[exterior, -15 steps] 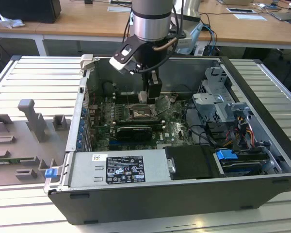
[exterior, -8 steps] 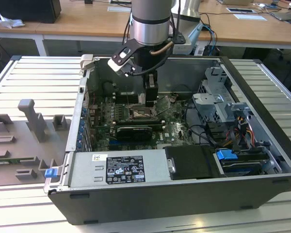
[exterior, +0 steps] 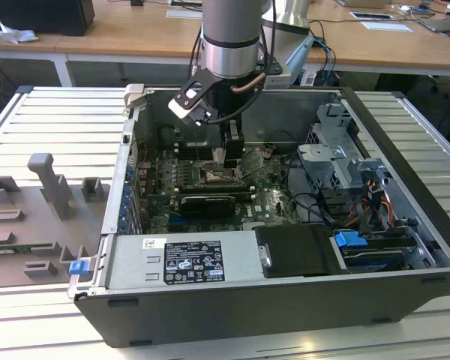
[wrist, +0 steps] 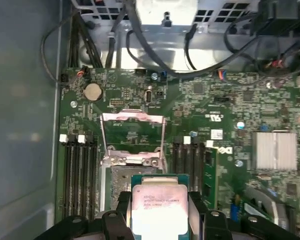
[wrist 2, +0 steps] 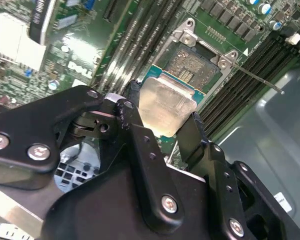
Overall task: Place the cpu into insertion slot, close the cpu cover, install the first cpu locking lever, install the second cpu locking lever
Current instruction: 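Place the cpu into insertion slot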
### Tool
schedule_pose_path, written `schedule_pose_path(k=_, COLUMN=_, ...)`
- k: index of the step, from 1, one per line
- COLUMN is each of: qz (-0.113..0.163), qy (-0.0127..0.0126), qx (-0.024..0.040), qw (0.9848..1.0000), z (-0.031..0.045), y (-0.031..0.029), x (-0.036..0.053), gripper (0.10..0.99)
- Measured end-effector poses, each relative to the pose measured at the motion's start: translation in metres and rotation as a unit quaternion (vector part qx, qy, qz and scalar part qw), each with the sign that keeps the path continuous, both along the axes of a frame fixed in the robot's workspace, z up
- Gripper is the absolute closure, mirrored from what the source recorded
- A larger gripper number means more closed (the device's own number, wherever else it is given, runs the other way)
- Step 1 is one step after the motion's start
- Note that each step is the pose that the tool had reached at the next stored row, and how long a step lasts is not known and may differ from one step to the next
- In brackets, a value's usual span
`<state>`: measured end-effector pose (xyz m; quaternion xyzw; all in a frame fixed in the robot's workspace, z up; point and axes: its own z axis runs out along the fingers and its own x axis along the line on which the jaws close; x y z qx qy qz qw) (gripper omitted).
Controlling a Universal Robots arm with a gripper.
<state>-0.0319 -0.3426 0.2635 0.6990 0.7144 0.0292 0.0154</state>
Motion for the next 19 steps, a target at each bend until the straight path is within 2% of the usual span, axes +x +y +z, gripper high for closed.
schedule_pose_path(k=2, qz=0.0, qy=0.0, qx=0.0, qw=1.0, z=-0.0042, y=0.0041, x=-0.0004, gripper=0.549)
schedule_pose_path(k=7, qz=0.0, qy=0.0, qx=-0.0001, qw=1.0, z=-0.0135, y=0.0066, x=-0.0063, gripper=0.549)
schedule_pose_path(k=9, qz=0.0, qy=-0.0001, qx=0.0001, qw=1.0, z=-0.0203, y=0.0111, x=-0.0064, gripper=0.549)
schedule_pose_path(k=12, qz=0.0, qy=0.0, qx=0.0, qw=1.0, z=-0.0288, y=0.0131, x=-0.0076, gripper=0.549)
schedule_pose_path(k=19, qz=0.0, qy=0.0, qx=0.0, qw=1.0, z=-0.0375, y=0.0176, x=-0.0096, gripper=0.549)
